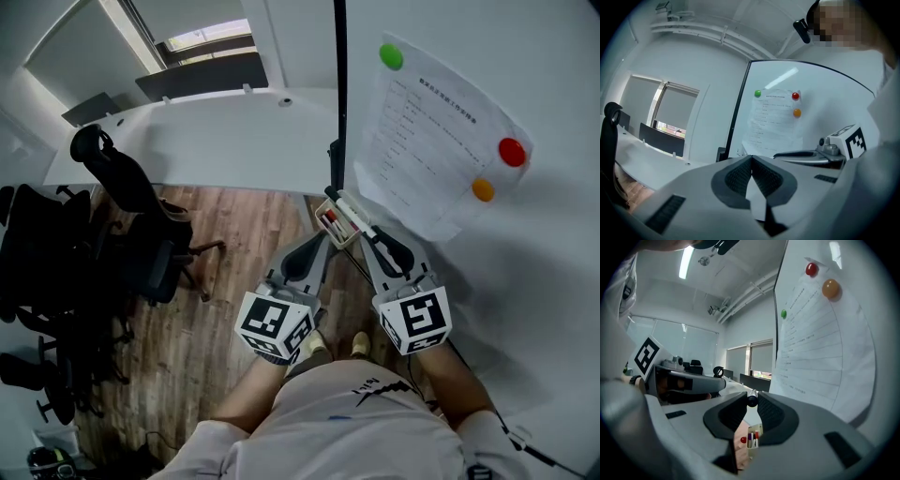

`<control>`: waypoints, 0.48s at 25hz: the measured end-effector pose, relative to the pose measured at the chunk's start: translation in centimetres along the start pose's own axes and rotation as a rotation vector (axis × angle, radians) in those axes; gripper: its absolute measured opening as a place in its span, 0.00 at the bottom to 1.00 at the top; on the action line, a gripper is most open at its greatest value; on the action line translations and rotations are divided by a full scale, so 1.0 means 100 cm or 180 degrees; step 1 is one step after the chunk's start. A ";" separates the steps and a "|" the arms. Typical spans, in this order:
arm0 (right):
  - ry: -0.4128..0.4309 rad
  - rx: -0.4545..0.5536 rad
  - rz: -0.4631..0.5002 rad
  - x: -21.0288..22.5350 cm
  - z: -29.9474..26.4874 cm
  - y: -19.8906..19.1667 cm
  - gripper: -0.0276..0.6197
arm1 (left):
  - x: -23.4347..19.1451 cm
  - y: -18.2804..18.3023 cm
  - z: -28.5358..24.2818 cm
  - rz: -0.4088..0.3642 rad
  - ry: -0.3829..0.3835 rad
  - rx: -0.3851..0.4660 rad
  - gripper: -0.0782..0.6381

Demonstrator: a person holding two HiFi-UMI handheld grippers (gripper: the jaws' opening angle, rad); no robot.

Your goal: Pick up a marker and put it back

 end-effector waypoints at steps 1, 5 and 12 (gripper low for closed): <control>-0.0023 -0.0061 0.0011 0.000 -0.001 -0.009 0.16 | -0.003 -0.004 0.000 0.0022 0.0012 -0.0022 0.12; -0.0098 -0.0318 0.0058 0.000 -0.008 -0.049 0.16 | -0.011 -0.024 -0.002 0.0112 0.0016 -0.0129 0.12; -0.0159 -0.0696 -0.0016 -0.005 -0.024 -0.114 0.16 | -0.020 -0.062 -0.006 0.0232 -0.0038 -0.0356 0.12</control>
Point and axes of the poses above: the fingertips, and each gripper's own axes: z backward along the fingers, x to its right, y out of its top, the point moved 1 cm from there along z, backward along the fingers, and after that the axes turned 7 degrees about -y, right-handed, at the moved point
